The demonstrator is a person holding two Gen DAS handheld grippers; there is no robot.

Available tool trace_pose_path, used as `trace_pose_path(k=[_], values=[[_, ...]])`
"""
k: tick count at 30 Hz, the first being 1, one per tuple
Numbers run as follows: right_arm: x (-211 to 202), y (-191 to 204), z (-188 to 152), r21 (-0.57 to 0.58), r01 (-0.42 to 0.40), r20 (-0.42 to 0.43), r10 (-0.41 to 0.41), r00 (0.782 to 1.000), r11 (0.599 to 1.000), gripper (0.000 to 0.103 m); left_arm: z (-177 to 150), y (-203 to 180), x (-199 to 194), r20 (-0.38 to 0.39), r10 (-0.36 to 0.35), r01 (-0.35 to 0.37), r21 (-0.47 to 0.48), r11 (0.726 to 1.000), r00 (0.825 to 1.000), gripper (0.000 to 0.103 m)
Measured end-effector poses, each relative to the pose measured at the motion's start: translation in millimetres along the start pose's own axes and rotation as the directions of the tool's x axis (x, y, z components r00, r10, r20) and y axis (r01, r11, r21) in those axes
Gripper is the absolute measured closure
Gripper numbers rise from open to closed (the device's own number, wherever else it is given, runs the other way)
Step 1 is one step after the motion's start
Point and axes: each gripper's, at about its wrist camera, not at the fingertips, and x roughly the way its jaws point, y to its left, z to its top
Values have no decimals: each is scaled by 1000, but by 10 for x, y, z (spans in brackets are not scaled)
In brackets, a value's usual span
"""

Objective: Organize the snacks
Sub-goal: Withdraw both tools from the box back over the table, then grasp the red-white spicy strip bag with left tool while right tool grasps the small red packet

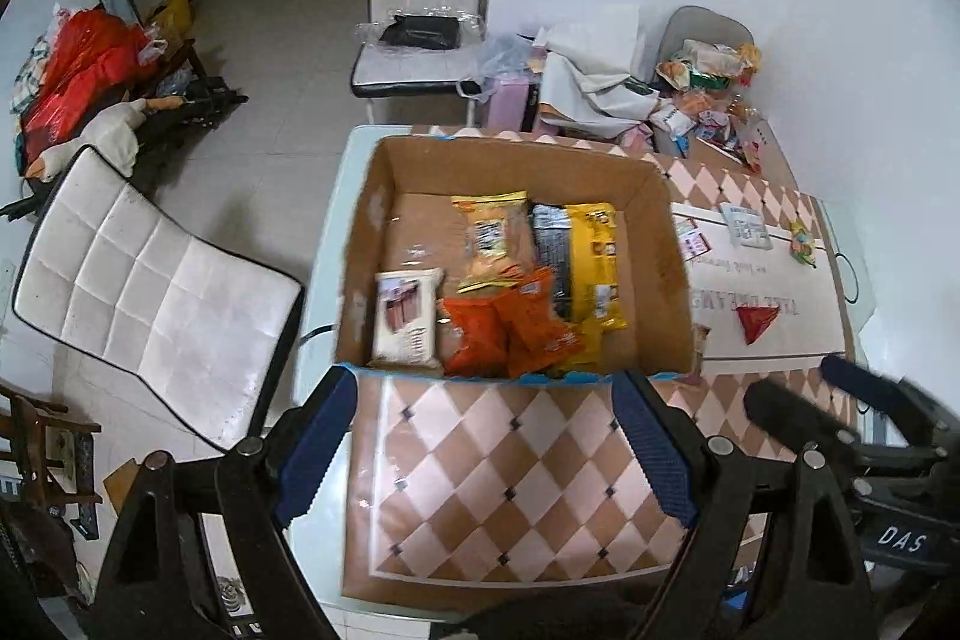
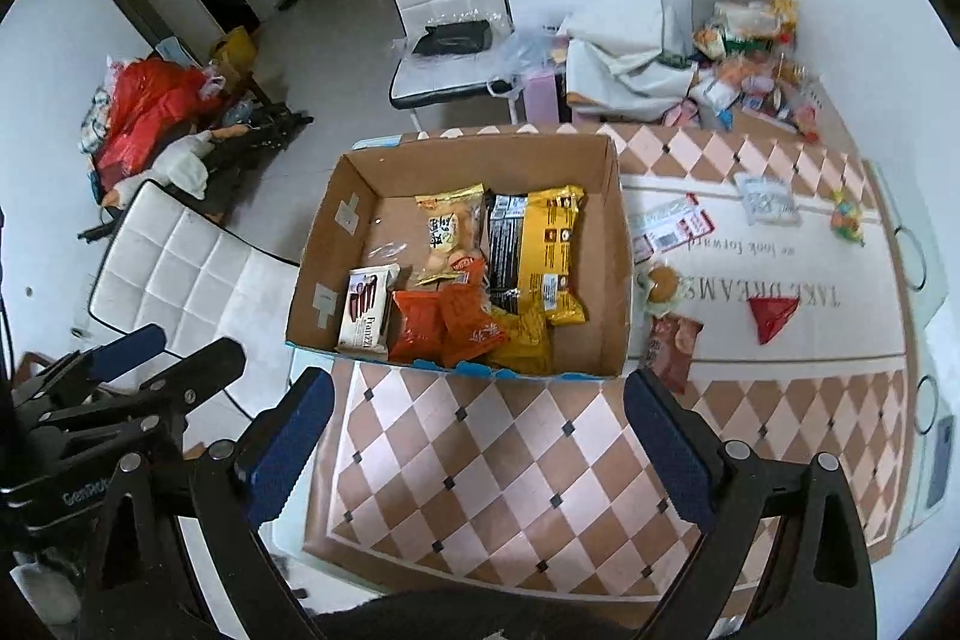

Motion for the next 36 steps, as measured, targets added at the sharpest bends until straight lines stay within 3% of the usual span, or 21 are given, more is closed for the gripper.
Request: trace_pose_path(k=[6,11,13,16,18,21,28,30,31,34,36], values=[[163,-879,140,201,-44,-57,57,997,978,4,363,-688,319,-31,0,3,86,996,1000,16],[386,-1994,306,404,-5,-60,32,998,915,4,762,-1459,801,-65,33,-16,244,970,997,16],[559,-2422,362,475,12,-78,28,997,880,4,954,-1849,1117,-94,47,-13,333,943,994,16],[937,-3060,407,579,31,-123,50,991,815,4,1158,-2362,1615,-146,94,-14,475,880,985,16],[1215,-3409,426,630,44,-151,68,986,775,4,1229,-2667,1967,-175,142,-18,571,821,974,16],[1578,-3756,400,683,55,-190,104,976,729,4,1278,-3026,2549,-237,231,-3,692,721,944,16],[2089,-4095,304,731,77,-249,160,955,678,4,1185,-3327,3509,-370,359,87,789,608,857,16],[2155,-4129,294,737,82,-254,163,953,670,4,1108,-3358,3697,-395,391,107,804,585,831,16],[2185,-4143,298,740,80,-254,167,953,667,4,1052,-3361,3823,-417,412,123,808,576,810,16],[2270,-4157,301,741,87,-262,168,950,666,4,958,-3317,4046,-447,451,132,807,575,773,16],[2329,-4138,302,739,88,-267,171,948,667,4,907,-3288,4139,-462,461,139,805,577,758,16]])
